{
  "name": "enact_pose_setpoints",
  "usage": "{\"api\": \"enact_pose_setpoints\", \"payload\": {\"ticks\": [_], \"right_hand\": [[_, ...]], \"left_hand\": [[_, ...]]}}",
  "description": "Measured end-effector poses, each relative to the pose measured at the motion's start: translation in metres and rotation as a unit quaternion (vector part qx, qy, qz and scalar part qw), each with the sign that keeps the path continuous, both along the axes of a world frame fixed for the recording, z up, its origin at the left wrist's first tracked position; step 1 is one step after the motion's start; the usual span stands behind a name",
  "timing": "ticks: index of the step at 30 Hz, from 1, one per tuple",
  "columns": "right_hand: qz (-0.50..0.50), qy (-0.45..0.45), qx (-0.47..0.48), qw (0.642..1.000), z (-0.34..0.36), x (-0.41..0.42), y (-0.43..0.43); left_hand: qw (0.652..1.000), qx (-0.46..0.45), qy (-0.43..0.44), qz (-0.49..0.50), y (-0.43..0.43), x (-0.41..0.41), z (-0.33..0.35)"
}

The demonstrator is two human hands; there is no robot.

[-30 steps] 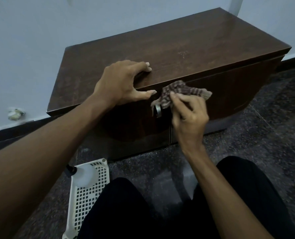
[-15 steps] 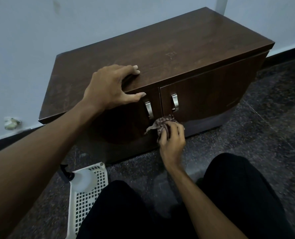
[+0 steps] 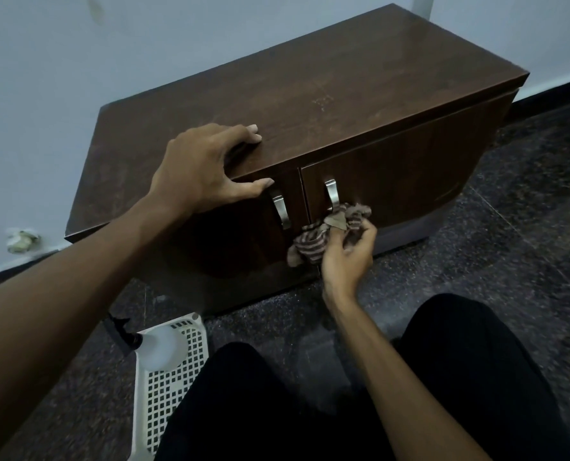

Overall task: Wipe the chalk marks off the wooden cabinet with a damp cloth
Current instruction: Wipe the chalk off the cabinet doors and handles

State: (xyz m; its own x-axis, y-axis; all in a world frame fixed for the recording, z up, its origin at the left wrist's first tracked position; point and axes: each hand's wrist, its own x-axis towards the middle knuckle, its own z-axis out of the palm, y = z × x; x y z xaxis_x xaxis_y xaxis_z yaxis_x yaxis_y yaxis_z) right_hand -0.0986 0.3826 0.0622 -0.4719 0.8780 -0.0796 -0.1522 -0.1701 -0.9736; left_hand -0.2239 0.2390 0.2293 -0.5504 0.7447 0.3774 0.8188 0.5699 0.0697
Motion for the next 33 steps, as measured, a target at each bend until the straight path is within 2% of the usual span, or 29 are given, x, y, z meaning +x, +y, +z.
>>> {"api": "enact_pose_setpoints", "payload": {"ticks": [4, 6, 11, 16, 21, 25, 33], "right_hand": [[0.002, 0.031, -0.06, 0.998, 0.011, 0.0, -0.003], [-0.021, 0.041, -0.037, 0.998, 0.014, 0.0, -0.004], [-0.108, 0.04, 0.135, 0.984, 0.033, 0.001, -0.001], [-0.075, 0.041, 0.334, 0.939, 0.048, -0.007, 0.015], [-0.075, 0.005, 0.303, 0.95, 0.039, -0.003, 0.018], [-0.016, -0.028, 0.256, 0.966, 0.014, 0.003, 0.027], [0.062, -0.107, 0.197, 0.973, -0.013, 0.013, 0.023]], "left_hand": [[1.0, 0.0, 0.004, 0.001, 0.0, 0.0, 0.0], [1.0, 0.0, 0.005, 0.001, 0.0, 0.0, 0.0], [1.0, 0.005, 0.003, 0.004, 0.0, -0.001, -0.002], [1.0, 0.003, -0.003, 0.003, -0.001, -0.003, -0.002], [1.0, -0.002, -0.003, 0.002, -0.001, -0.003, -0.001], [1.0, -0.003, 0.0, 0.002, -0.001, -0.002, 0.0], [1.0, 0.001, 0.008, 0.003, 0.0, 0.001, 0.0]]}}
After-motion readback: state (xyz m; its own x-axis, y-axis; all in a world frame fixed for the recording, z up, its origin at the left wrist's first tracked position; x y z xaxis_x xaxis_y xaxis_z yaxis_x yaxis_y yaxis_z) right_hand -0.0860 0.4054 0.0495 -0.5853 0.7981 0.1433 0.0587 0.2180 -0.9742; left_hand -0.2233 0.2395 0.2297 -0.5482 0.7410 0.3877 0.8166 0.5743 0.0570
